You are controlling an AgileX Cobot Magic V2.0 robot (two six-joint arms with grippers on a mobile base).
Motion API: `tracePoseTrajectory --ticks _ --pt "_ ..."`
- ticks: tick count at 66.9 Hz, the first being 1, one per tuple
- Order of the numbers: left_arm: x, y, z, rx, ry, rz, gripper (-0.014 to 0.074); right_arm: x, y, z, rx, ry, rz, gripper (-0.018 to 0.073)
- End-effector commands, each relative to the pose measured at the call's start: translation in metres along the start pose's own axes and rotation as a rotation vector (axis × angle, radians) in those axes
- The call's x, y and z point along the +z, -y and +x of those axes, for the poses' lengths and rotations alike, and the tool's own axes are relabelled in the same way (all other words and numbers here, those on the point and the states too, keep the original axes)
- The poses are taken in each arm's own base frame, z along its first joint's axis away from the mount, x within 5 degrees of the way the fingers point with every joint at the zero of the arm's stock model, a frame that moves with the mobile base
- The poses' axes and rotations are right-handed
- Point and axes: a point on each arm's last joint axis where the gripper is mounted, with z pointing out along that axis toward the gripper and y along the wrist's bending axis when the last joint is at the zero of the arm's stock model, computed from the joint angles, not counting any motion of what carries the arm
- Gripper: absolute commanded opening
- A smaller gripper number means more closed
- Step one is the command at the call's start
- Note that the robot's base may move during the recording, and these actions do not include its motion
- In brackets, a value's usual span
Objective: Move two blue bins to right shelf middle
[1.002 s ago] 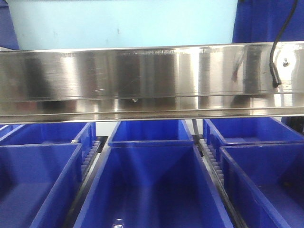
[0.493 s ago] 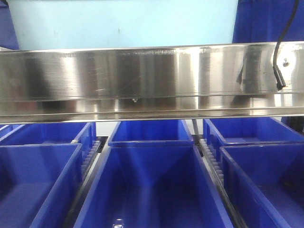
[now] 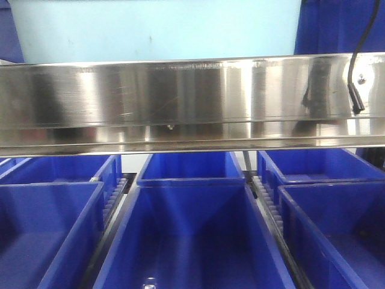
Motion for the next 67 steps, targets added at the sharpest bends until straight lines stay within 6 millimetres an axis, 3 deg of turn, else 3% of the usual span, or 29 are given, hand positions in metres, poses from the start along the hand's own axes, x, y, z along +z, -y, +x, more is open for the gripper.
tracePoseTrajectory --ticks 1,8,13,21,52,67 --pt "-0.001 0.001 0.004 -0.006 -0.007 0.013 0.0217 -0.003 0.001 -0.001 -0.014 0.017 0.008 0.0218" --pt "0.004 -0.001 0.007 -0.01 -0.026 0.009 0.0157 -0.002 0.001 -0.001 -0.014 0.015 0.009 -0.0008" --pt "0.004 0.0 0.007 -0.015 -0.027 0.021 0.0066 -0.002 0.001 -0.001 -0.014 0.015 0.009 -0.017" --pt "0.004 0.001 0.007 -0.019 -0.029 0.034 -0.0111 -0.002 0.0 0.0 -0.016 0.015 0.008 -0.0163" --pt "0.003 0.002 0.007 -0.019 -0.026 0.034 -0.0111 0.0 -0.011 0.004 -0.061 0.005 -0.006 -0.0163" --pt "-0.025 0.007 0.012 0.049 0.036 0.045 -0.0111 -0.017 -0.01 0.004 -0.082 0.052 0.023 -0.0167"
